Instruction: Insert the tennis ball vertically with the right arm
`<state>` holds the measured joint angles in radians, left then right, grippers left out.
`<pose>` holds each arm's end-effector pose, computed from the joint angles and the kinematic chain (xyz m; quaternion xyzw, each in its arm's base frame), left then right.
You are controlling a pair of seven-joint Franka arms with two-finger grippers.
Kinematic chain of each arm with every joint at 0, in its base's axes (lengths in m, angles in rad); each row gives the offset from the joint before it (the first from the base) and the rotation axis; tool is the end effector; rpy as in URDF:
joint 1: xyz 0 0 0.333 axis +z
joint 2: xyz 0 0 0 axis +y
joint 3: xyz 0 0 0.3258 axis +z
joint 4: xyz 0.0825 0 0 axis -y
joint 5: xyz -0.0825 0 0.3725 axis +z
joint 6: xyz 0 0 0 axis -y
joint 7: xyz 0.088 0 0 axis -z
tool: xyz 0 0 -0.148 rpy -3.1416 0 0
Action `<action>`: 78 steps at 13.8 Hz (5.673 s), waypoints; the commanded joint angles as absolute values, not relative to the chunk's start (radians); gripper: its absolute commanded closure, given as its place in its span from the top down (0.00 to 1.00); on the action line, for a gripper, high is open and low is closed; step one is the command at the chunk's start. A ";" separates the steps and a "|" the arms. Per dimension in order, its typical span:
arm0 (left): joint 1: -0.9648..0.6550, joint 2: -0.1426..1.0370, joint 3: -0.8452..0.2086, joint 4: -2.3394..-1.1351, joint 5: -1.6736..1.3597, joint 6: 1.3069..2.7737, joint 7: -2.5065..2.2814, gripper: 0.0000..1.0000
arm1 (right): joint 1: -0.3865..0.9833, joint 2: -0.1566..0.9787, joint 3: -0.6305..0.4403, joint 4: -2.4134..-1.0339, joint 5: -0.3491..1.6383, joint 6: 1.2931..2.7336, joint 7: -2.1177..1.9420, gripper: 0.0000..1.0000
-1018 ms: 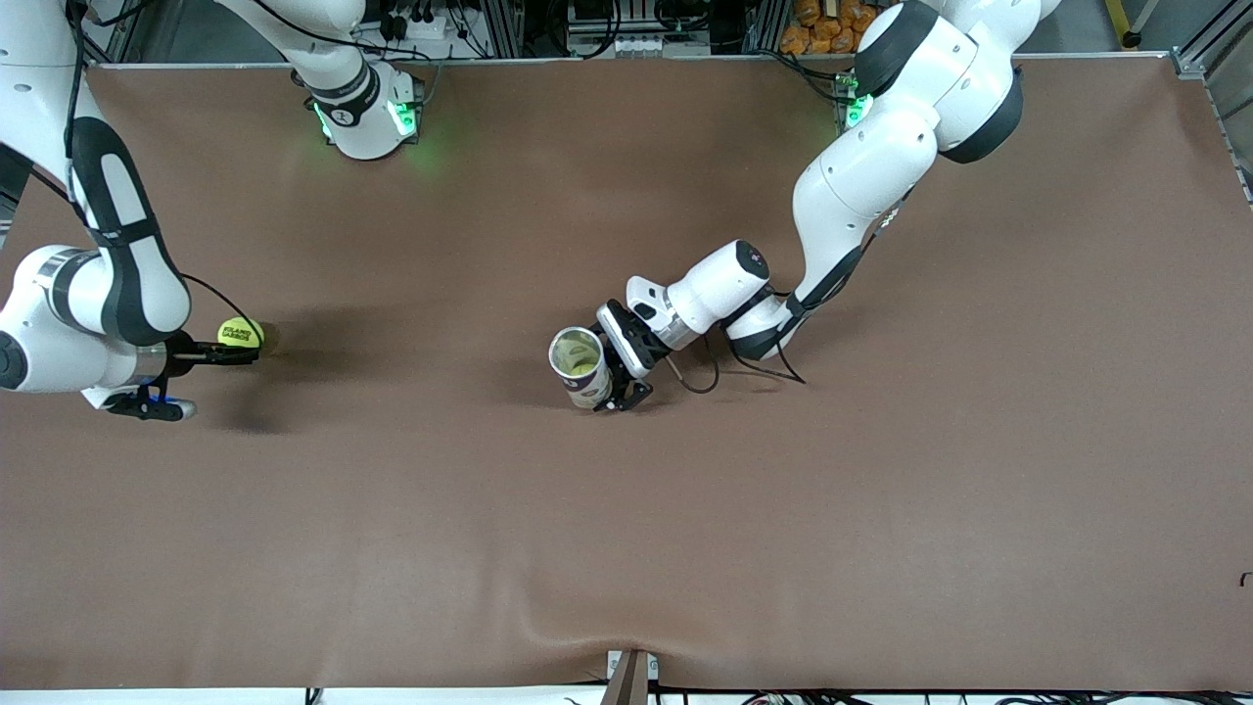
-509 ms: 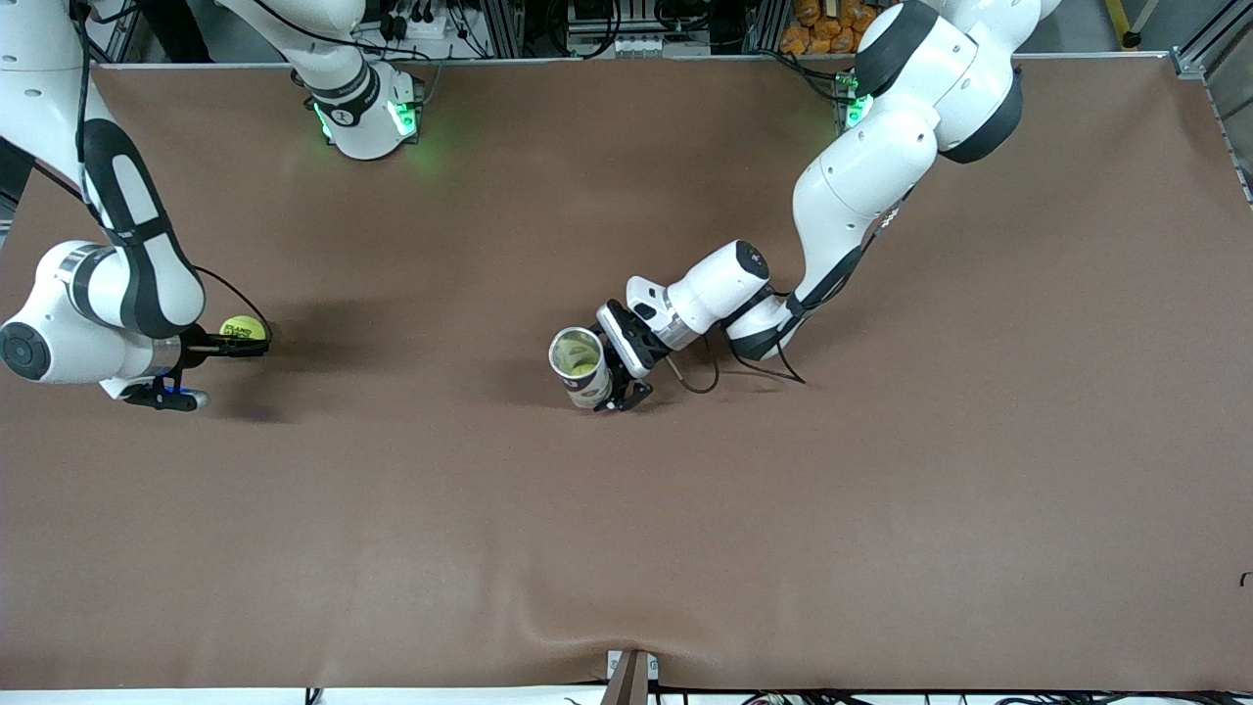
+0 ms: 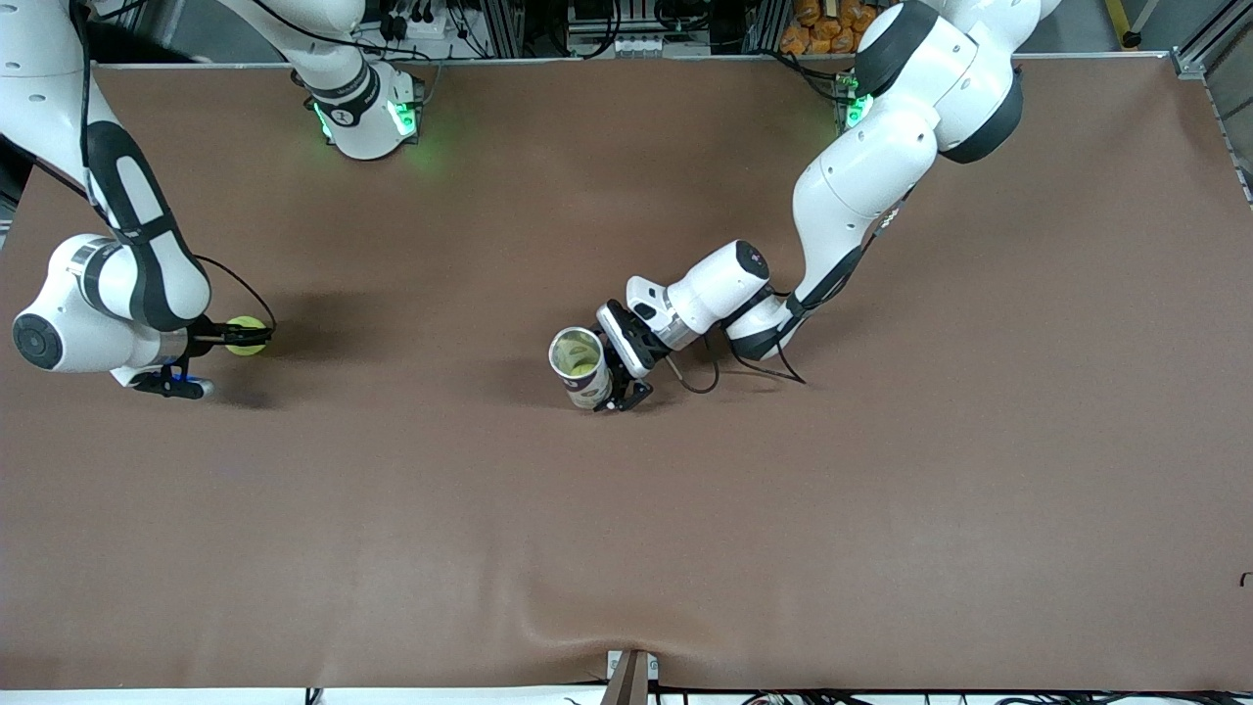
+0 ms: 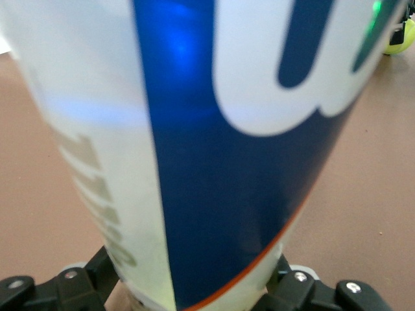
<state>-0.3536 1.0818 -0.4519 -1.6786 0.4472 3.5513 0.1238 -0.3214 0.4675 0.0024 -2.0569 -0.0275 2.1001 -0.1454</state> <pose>0.5099 -0.5140 0.1258 0.7729 -0.4315 0.3816 0.2661 0.4956 -0.1660 0.1595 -0.9746 0.0755 0.2071 0.0391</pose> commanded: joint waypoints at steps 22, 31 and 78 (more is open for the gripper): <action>-0.356 1.088 -0.456 -1.671 0.446 3.556 0.129 0.92 | 0.440 0.538 0.040 -1.247 0.427 1.895 1.284 0.00; -0.356 1.088 -0.456 -1.671 0.446 3.556 0.130 0.92 | 0.522 0.581 0.040 -1.272 0.362 1.867 1.339 0.00; 0.101 0.698 -0.445 -2.180 0.460 3.333 0.040 1.00 | 0.009 -0.124 -0.020 -1.697 0.060 1.546 0.146 1.00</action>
